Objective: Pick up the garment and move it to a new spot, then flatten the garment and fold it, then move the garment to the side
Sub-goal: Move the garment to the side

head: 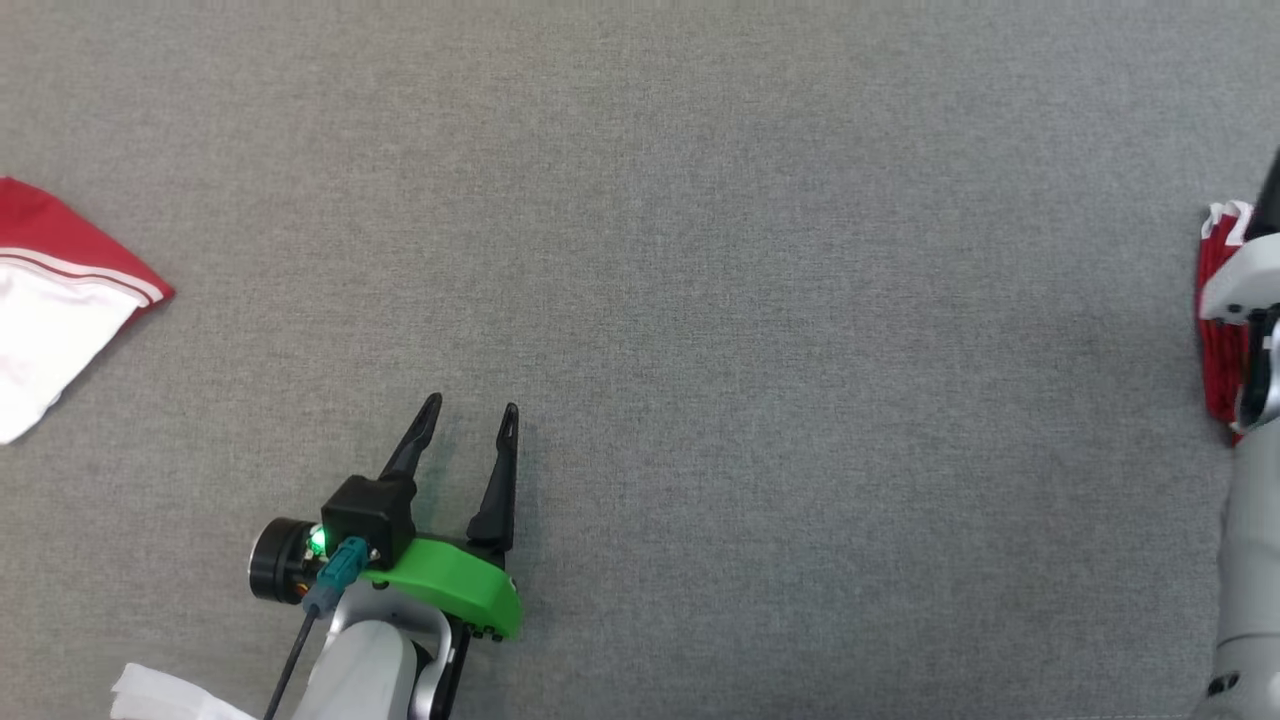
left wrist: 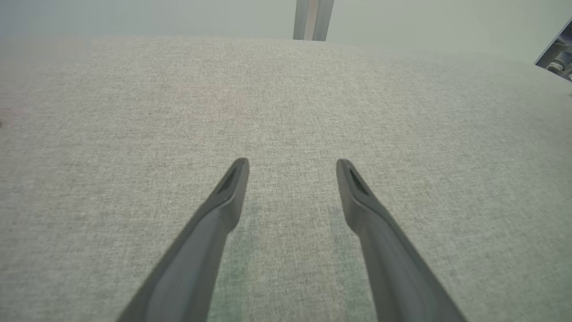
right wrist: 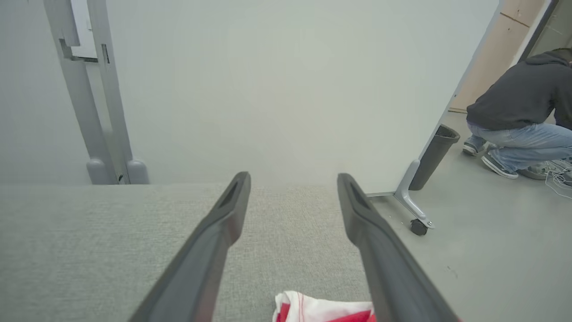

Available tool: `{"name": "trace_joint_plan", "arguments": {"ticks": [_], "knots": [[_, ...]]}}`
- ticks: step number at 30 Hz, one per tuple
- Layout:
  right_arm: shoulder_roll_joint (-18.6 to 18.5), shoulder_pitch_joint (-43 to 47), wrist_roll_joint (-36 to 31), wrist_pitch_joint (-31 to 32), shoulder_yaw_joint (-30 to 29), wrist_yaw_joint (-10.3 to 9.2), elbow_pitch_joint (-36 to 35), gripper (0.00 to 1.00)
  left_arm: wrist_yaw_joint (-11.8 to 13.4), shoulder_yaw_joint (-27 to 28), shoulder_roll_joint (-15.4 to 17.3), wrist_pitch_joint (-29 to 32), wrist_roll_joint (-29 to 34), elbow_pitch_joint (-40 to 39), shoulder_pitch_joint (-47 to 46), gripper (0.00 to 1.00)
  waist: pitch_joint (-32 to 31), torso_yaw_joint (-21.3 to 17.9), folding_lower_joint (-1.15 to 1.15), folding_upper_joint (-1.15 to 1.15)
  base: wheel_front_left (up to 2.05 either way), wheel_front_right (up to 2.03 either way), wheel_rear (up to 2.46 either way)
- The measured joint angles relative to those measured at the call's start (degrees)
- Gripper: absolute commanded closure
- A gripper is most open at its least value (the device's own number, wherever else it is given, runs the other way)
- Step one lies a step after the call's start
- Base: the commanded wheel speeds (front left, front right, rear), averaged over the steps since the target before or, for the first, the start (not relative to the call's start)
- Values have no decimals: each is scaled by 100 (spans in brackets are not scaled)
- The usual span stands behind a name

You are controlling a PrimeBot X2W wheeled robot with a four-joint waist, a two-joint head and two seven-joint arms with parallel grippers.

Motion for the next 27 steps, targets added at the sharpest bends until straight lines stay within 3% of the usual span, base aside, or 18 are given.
{"name": "trace_joint_plan", "arguments": {"ticks": [6,15,27], "knots": [[513,1188,947,0,1177,0,-759,0,65,263,-2,1,59,-13,112,0,-241,53,0,0,0,0,0],[623,2213,1868,0,2446,-1,-1170,0,141,652,0,1,253,20,305,0,-591,256,0,0,0,0,0],[622,2848,2528,0,2677,-1,-1038,0,274,862,1,0,165,32,657,0,-1142,431,0,0,0,0,0]]}}
